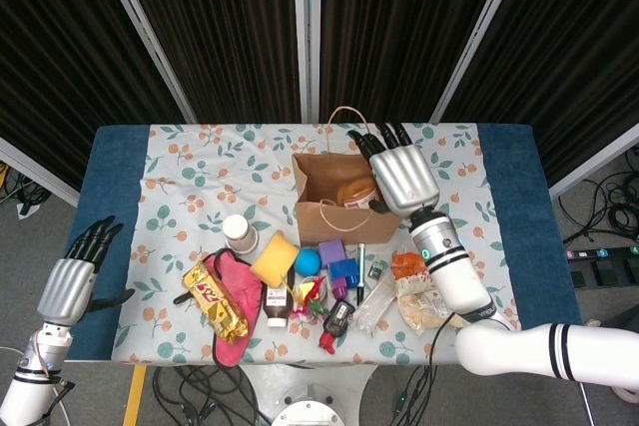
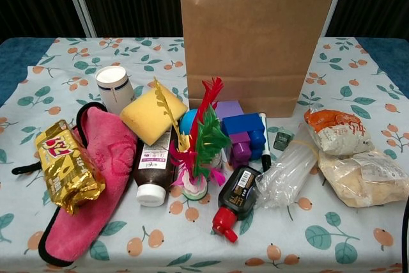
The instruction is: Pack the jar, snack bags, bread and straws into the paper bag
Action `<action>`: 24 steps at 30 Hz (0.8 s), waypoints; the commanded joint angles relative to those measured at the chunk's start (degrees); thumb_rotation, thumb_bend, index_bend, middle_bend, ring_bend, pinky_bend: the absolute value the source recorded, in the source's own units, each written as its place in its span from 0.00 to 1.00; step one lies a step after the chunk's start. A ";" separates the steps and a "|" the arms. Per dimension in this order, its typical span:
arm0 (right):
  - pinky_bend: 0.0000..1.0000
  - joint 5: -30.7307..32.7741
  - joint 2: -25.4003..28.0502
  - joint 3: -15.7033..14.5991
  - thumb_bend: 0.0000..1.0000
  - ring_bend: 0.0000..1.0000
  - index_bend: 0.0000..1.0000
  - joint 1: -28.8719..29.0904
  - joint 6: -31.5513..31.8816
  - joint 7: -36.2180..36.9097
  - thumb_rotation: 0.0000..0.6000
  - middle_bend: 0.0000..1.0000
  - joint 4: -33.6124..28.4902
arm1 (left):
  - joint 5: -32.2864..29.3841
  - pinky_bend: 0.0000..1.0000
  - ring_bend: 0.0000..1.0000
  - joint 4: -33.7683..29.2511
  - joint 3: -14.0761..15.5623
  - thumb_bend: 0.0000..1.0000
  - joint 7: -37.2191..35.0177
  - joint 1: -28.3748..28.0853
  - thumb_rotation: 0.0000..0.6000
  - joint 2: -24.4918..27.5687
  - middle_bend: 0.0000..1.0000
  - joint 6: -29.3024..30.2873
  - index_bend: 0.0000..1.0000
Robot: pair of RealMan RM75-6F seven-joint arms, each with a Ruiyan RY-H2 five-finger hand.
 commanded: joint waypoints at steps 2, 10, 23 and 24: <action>0.00 -0.43 0.25 -0.03 0.00 0.04 0.08 -0.12 0.93 0.39 1.00 0.18 -0.27 | 0.03 0.16 0.03 -0.08 0.02 0.02 0.08 0.05 1.00 0.02 0.13 0.12 0.08; 0.00 -4.70 6.45 4.42 0.04 0.04 0.08 -3.79 10.36 3.45 1.00 0.18 -6.49 | -0.25 0.16 0.03 -1.27 -0.12 0.02 0.43 -0.06 1.00 1.06 0.13 -0.21 0.08; 0.00 -22.94 21.56 -9.98 0.00 0.05 0.10 -26.81 11.56 18.34 1.00 0.20 -13.10 | 1.09 0.16 0.03 -2.10 0.48 0.02 2.13 -1.42 1.00 -0.40 0.13 -1.71 0.08; 0.00 -23.71 21.51 -11.53 0.00 0.05 0.10 -27.79 9.59 20.14 1.00 0.20 -12.62 | 1.11 0.16 0.03 -2.03 0.57 0.02 2.20 -1.44 1.00 -0.54 0.13 -1.82 0.08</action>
